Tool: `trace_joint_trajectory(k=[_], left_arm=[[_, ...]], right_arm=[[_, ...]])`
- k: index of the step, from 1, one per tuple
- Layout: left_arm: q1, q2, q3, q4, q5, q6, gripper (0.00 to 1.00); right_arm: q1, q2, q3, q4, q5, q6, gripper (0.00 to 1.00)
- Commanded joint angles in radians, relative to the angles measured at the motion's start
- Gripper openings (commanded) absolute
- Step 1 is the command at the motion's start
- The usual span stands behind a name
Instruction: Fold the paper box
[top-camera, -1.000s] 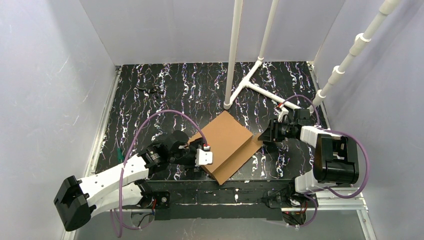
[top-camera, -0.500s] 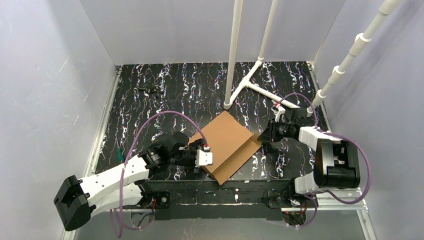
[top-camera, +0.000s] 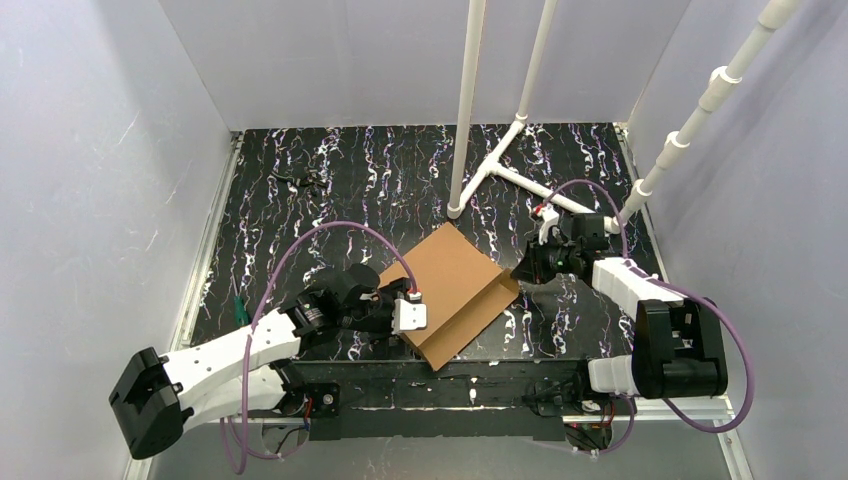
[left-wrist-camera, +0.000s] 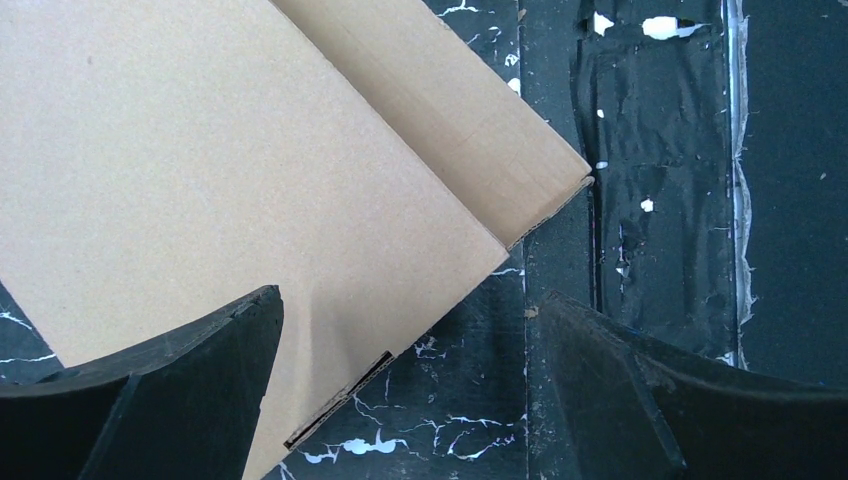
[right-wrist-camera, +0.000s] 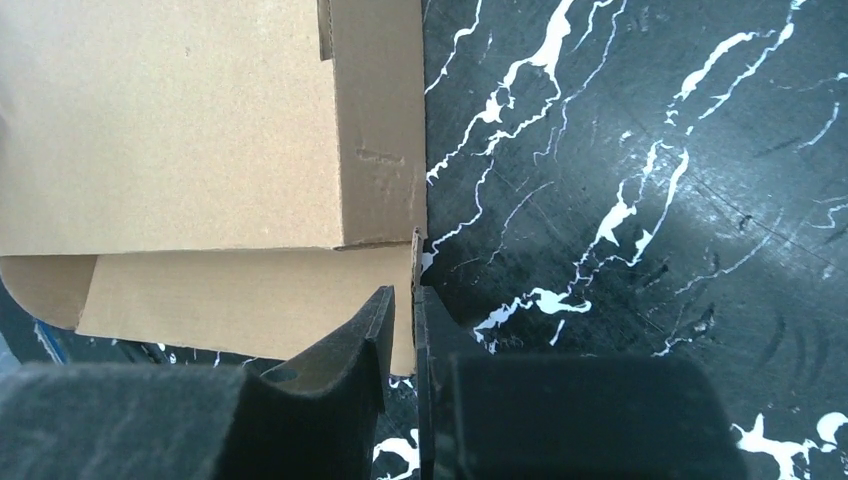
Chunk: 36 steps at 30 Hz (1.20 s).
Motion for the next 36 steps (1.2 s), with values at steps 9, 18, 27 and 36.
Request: trace_joint_trajectory(k=[9,18,27,36], left_arm=[[-0.011,0.016,-0.002,0.005,-0.030,-0.014,0.98],[-0.035,0.046,0.002,0.010,-0.082,-0.020,0.98],[-0.050,0.095,0.016,0.011,-0.128,-0.034,0.98],[-0.051,0.113,0.023,0.010,-0.163,-0.045,0.97]], right_arm=[[0.094,-0.022,0.060,-0.069,0.095,-0.099,0.21],[0.129,-0.035,0.059,-0.072,0.123,-0.142,0.08],[0.160,-0.059,0.052,-0.078,0.152,-0.174,0.03],[0.177,-0.082,0.048,-0.090,0.158,-0.203,0.01]])
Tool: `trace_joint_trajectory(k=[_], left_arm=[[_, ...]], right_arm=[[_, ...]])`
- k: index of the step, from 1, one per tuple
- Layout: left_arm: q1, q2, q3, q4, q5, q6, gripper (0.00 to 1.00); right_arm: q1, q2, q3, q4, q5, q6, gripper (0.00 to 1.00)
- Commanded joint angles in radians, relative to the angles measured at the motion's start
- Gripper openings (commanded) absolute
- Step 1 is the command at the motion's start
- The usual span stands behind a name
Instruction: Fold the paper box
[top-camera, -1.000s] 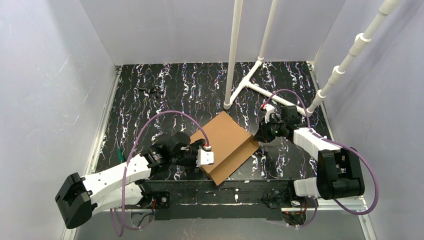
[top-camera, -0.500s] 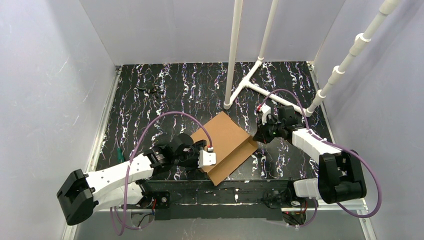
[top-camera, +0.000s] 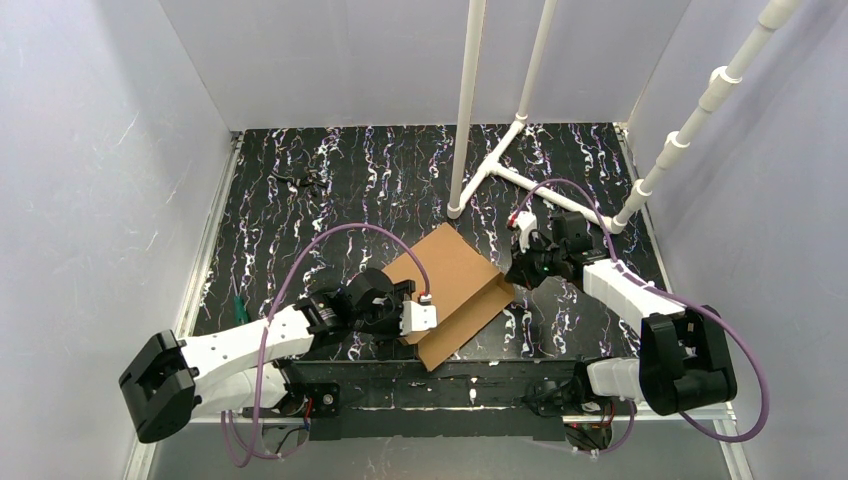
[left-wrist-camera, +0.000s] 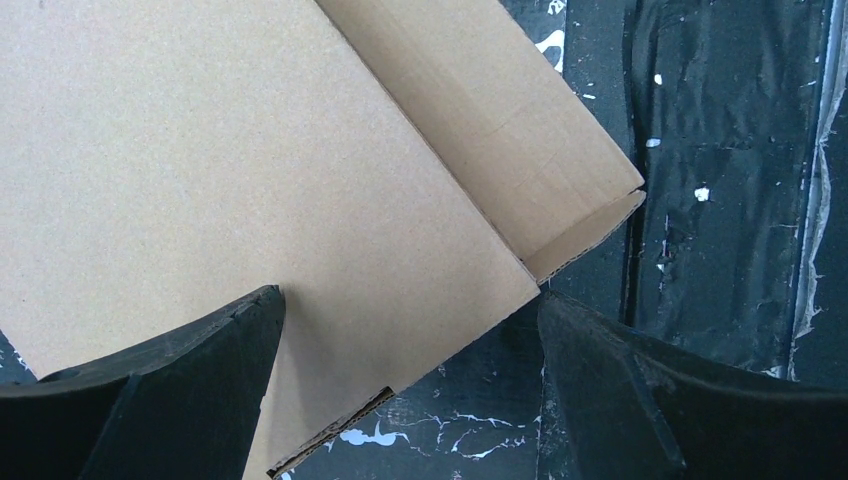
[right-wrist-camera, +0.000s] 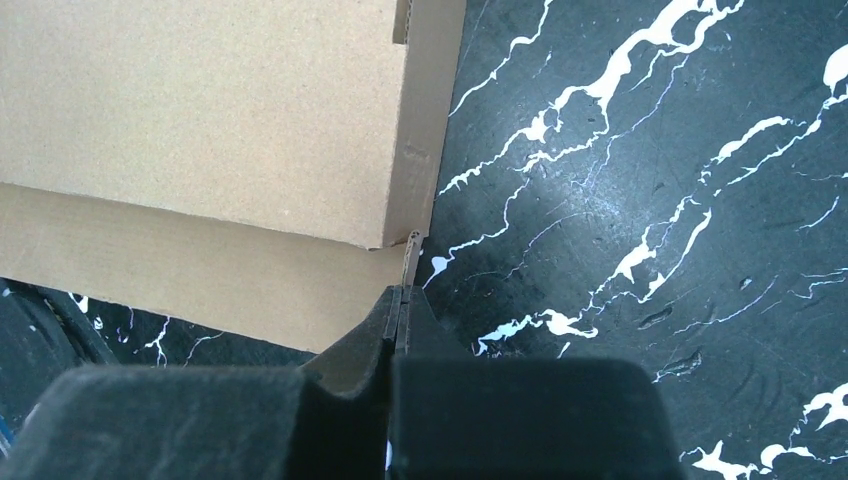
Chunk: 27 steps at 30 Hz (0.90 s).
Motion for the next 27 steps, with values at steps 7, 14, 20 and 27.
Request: trace_joint_trajectory(k=[7,14,20,27], left_arm=[[-0.003,0.040,0.039,-0.017,-0.040,-0.033,0.97],[-0.003,0.057,0.055,-0.035,-0.062,-0.050,0.97],[-0.004,0.065,0.061,-0.042,-0.060,-0.054,0.97],[-0.003,0.068,0.065,-0.046,-0.061,-0.058,0.97]], right_arm=[[0.021,-0.044,0.020,-0.030,-0.014,-0.057,0.01],[0.036,-0.030,0.034,-0.063,-0.037,-0.081,0.01],[0.050,-0.012,0.046,-0.083,-0.046,-0.094,0.01],[0.057,-0.007,0.052,-0.103,-0.064,-0.103,0.01]])
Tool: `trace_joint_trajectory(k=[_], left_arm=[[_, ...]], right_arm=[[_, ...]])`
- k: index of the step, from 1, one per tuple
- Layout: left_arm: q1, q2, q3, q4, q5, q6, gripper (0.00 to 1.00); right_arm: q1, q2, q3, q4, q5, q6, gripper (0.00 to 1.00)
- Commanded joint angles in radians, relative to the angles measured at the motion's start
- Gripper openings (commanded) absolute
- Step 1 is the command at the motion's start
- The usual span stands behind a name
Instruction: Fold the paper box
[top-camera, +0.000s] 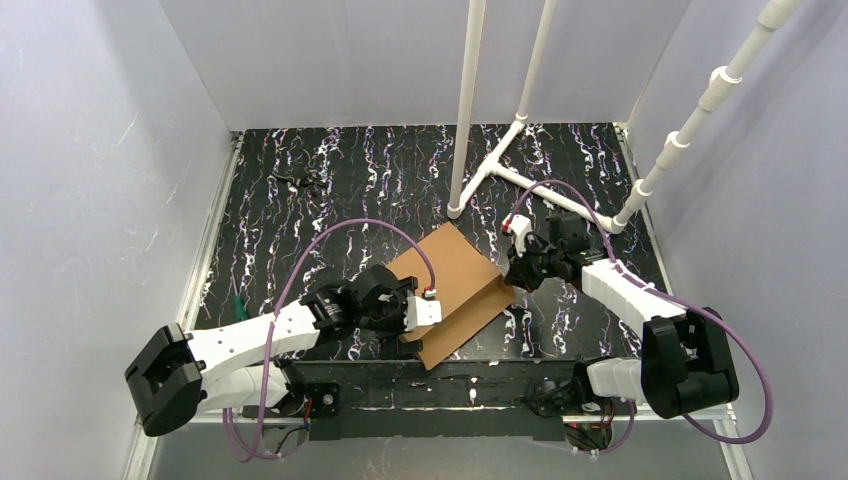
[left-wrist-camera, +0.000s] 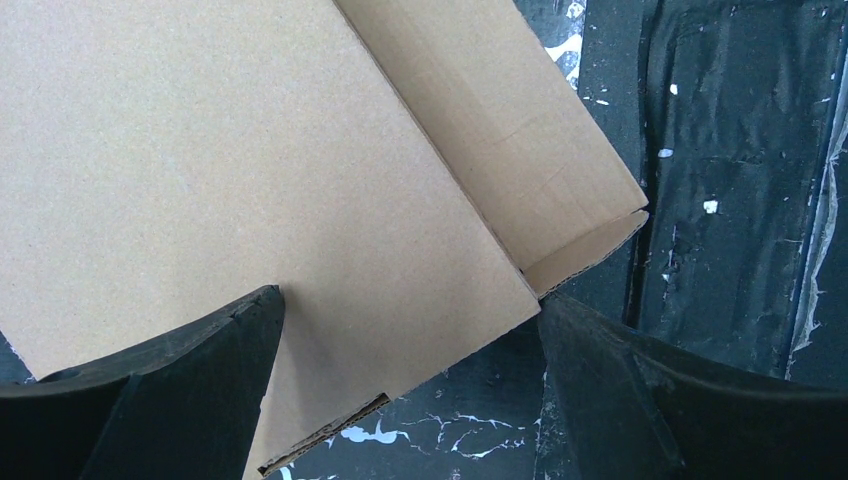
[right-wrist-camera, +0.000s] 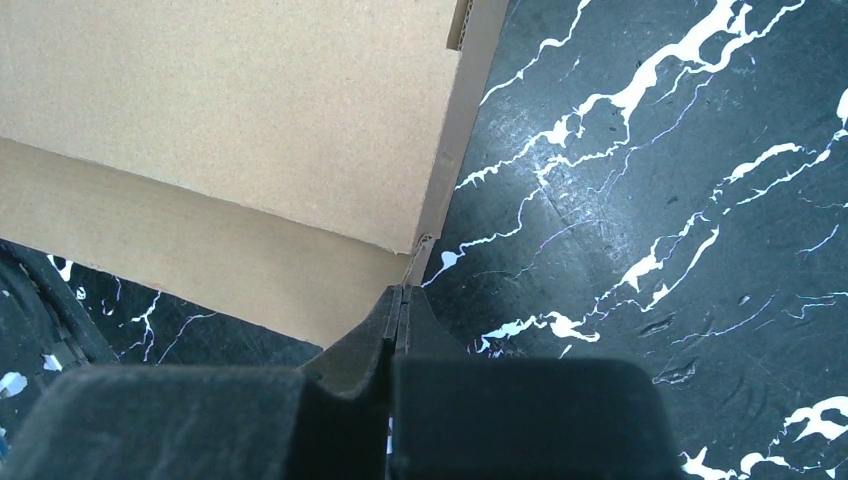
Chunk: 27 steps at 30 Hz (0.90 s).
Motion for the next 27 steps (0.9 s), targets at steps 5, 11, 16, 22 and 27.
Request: trace_joint_trajectory(k=[5,11,16,22,27], left_arm=[[0.002,0.016,0.022,-0.031,-0.018,-0.023,0.97],[0.002,0.021,0.026,-0.035,-0.017,-0.026,0.97],[0.002,0.023,0.029,-0.038,-0.018,-0.028,0.97],[0.002,0.033,0.038,-0.051,-0.029,-0.036,0.97],[0.002,0.046,0.048,-0.063,-0.035,-0.043,0.98]], right_arm=[[0.025,0.017,0.043,-0.056,-0.080,-0.011,0.01],[0.041,0.033,0.052,-0.079,-0.080,-0.029,0.01],[0.048,0.041,0.059,-0.096,-0.070,-0.042,0.01],[0.049,0.039,0.068,-0.140,-0.059,-0.084,0.01],[0.049,0.033,0.067,-0.148,-0.036,-0.096,0.01]])
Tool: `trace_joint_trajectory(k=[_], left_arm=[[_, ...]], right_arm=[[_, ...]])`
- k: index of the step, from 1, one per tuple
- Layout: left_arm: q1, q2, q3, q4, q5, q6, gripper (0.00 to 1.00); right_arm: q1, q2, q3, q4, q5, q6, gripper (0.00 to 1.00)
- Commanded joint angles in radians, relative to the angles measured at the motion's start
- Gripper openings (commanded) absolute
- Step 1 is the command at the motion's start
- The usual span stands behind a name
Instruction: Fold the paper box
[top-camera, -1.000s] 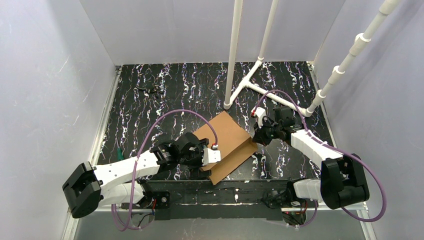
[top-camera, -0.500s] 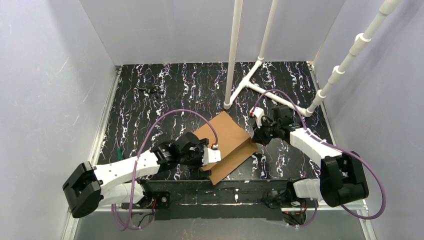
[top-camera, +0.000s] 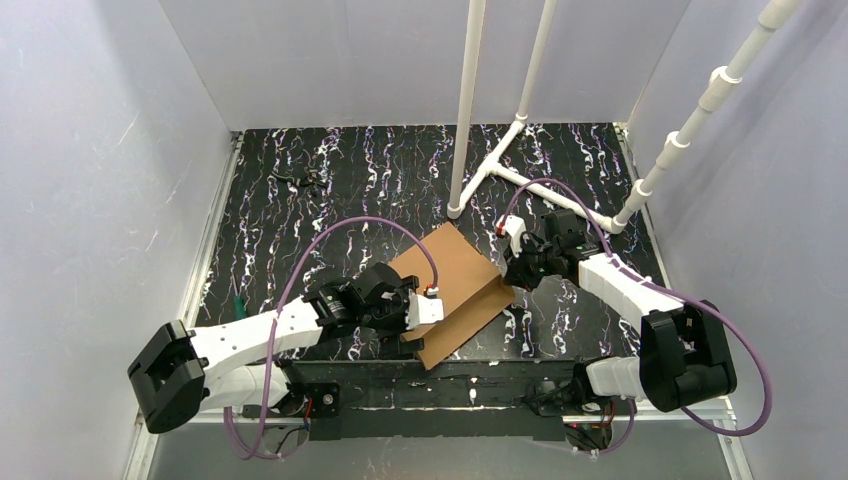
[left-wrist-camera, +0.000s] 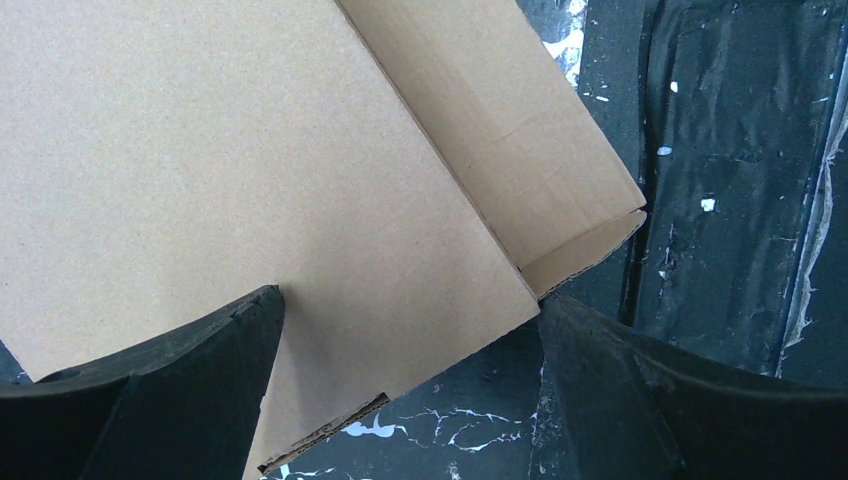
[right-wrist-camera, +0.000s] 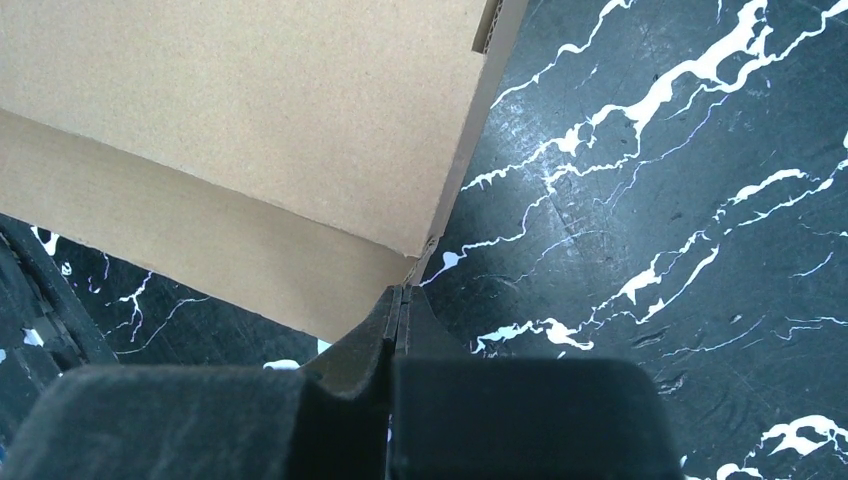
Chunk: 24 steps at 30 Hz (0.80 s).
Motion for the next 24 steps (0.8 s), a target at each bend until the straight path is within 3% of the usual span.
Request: trace_joint_trajectory(k=[1,13,24], left_arm=[[0.003,0.026,0.022,-0.033,-0.029,-0.032,0.98],[0.003,0.038,0.029,-0.047,-0.029,-0.034,0.98],[0.003,0.033,0.028,-0.047,-0.023,-0.034,0.98]], right_arm=[[0.025,0.001,0.020,-0.085,-0.038,-0.018,0.01],[0.024,0.036,0.037,-0.135,-0.017,-0.084,0.01],[0.021,0.065,0.053,-0.096,0.004,-0.006,0.01]])
